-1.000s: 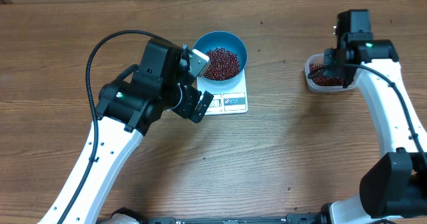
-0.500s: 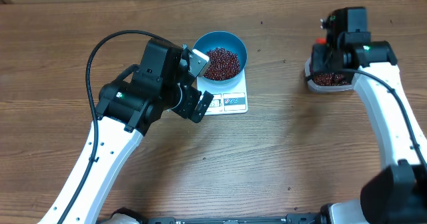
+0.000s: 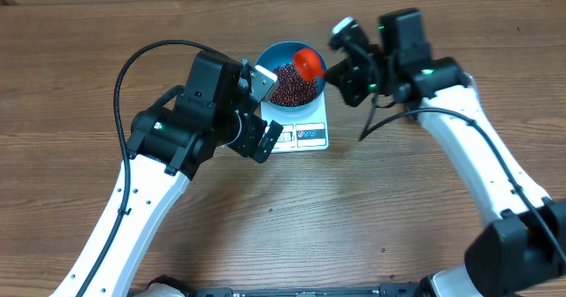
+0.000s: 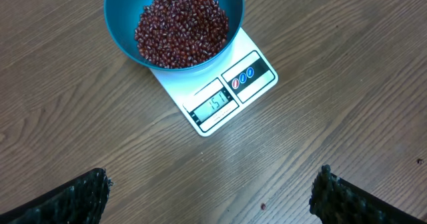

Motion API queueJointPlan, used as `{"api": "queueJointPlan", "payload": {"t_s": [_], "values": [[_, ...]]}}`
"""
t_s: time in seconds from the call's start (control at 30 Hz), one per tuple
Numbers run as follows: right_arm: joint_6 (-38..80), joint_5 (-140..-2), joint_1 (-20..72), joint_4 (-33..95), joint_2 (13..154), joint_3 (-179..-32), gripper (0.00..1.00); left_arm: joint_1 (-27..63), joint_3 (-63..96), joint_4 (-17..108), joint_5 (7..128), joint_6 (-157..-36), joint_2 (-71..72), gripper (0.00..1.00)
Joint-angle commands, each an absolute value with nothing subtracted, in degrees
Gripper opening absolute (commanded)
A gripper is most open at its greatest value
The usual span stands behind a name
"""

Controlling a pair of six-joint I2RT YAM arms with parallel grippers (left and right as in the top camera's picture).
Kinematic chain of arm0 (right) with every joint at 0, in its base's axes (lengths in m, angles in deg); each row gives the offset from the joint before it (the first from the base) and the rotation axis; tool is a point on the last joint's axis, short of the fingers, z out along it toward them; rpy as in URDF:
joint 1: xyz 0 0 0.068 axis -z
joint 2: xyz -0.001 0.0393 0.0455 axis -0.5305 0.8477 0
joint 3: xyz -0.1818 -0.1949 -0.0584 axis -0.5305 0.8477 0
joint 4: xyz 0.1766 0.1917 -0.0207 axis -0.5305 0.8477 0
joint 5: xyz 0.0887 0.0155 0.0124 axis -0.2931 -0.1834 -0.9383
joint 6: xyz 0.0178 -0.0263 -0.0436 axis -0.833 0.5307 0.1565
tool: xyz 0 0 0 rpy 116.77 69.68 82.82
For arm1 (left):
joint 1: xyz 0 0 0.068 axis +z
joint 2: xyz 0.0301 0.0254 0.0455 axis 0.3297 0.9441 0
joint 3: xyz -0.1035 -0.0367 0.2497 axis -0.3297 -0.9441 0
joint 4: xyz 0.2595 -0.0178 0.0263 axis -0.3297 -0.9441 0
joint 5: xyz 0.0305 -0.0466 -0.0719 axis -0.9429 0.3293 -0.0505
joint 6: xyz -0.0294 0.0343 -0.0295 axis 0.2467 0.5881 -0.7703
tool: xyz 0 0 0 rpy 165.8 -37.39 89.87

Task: Scoop item into bowl and weigh 150g on scale
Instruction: 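Lift the filled scoop and move it left over the blue bowl, then tilt and shake the scoop over the bowl to add beans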

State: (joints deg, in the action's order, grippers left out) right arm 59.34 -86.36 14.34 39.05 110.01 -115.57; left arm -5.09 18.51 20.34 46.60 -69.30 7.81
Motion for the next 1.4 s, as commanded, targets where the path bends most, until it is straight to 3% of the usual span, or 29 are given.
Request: {"api": "queueJointPlan", "payload": {"t_s": [0.0,0.17,0.4,1.37], "values": [[61.1,-80.8,10.9,36.5,112.5,-116.4,0.04,-5.2,18.9,20.4,46.6,-69.9,8.0,1.00],[61.0,-68.8,7.7,33.4,117.9,-116.4,0.04,-5.2,18.9,20.4,46.6,-69.9,8.0,1.00],[60.6,-65.6,7.6,29.8,120.0,-116.4,0.04,-5.2,18.9,20.4,46.6,-69.9,8.0,1.00],[55.3,-76.7,7.6,35.4,119.8,-116.5,0.04,-5.2,18.9,20.4,46.6,-69.9,8.0,1.00]]}}
